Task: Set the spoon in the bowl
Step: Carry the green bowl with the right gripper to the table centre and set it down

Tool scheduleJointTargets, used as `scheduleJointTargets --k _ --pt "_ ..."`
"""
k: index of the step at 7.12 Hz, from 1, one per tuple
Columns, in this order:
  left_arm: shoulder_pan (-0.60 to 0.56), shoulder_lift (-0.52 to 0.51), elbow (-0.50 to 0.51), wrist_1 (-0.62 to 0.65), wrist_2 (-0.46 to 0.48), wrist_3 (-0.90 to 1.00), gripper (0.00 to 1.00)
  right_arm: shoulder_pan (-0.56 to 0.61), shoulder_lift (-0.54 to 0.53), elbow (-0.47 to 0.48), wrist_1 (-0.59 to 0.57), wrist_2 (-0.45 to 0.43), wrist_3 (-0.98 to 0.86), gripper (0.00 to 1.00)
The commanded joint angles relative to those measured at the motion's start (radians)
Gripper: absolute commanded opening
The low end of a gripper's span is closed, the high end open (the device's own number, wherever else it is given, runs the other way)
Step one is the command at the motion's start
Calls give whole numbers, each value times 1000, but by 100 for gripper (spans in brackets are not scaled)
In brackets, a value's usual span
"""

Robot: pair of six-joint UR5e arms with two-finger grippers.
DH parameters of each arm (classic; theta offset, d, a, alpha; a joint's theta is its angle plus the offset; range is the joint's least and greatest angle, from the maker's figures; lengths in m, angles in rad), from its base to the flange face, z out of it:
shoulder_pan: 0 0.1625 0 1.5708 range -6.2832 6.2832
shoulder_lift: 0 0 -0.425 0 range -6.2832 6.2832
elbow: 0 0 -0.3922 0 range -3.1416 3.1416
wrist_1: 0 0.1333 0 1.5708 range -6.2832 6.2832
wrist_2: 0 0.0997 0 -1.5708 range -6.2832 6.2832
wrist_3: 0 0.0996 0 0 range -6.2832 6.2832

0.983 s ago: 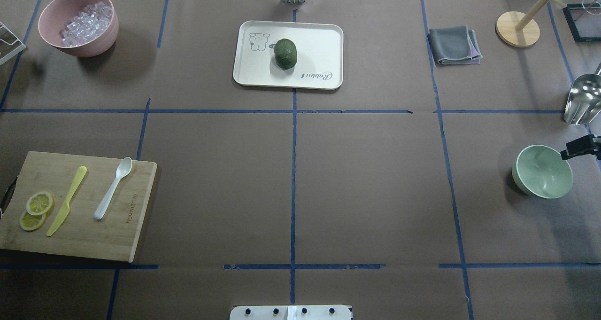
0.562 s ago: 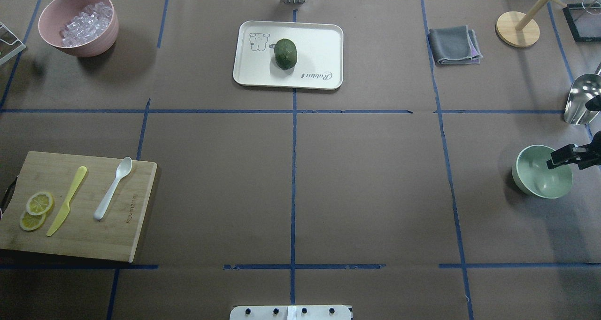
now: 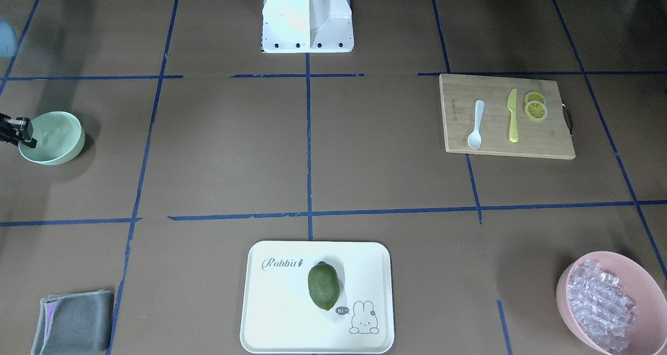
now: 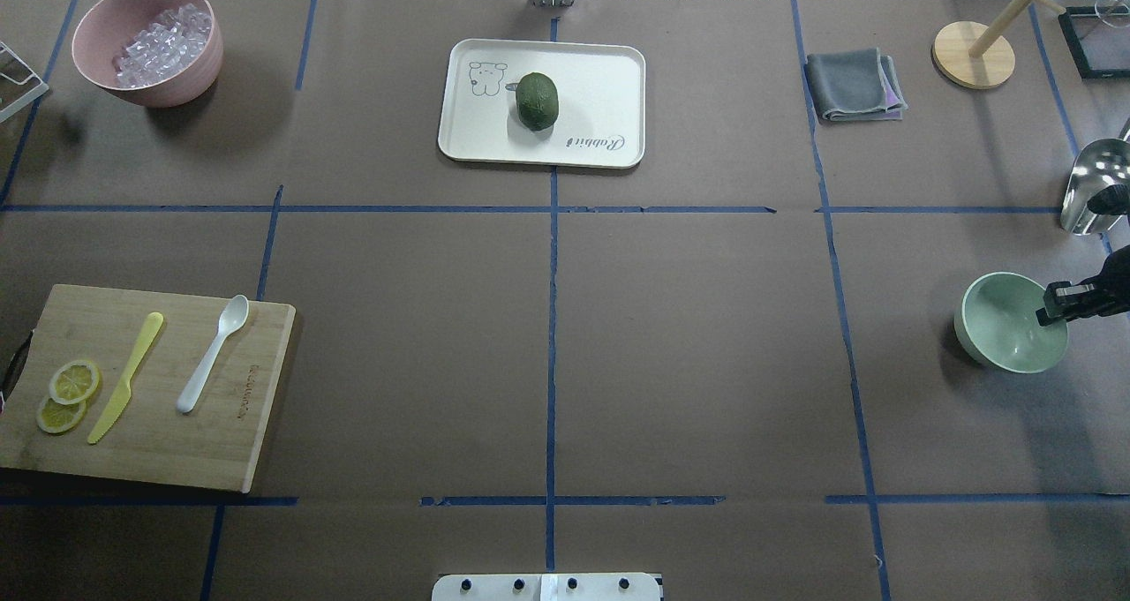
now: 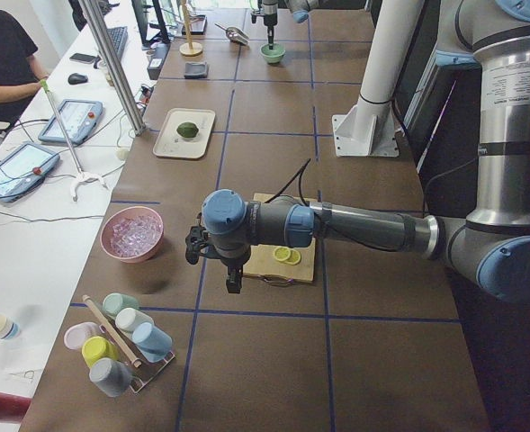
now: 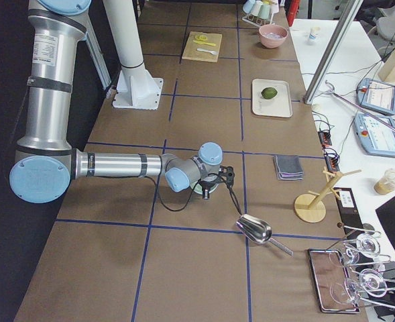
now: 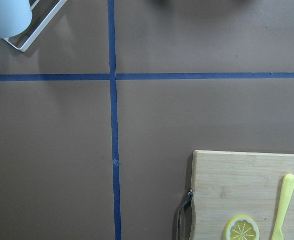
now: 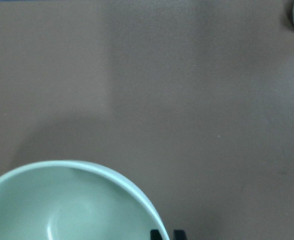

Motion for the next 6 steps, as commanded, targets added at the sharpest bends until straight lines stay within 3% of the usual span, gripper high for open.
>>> scheduleJointTargets --k 1,2,3,5,6 --pt "0 0 0 1 0 0 100 5 5 73 -13 64 59 0" --pt "0 0 0 -1 0 0 100 1 52 139 -14 66 205 0" --pt "0 -1 0 -1 0 1 100 -75 110 185 -11 54 378 0" --pt "5 -1 0 -2 -21 6 100 -282 317 178 -16 -38 706 0" --pt "21 -8 0 -21 -23 3 100 -362 434 169 -79 -90 766 0"
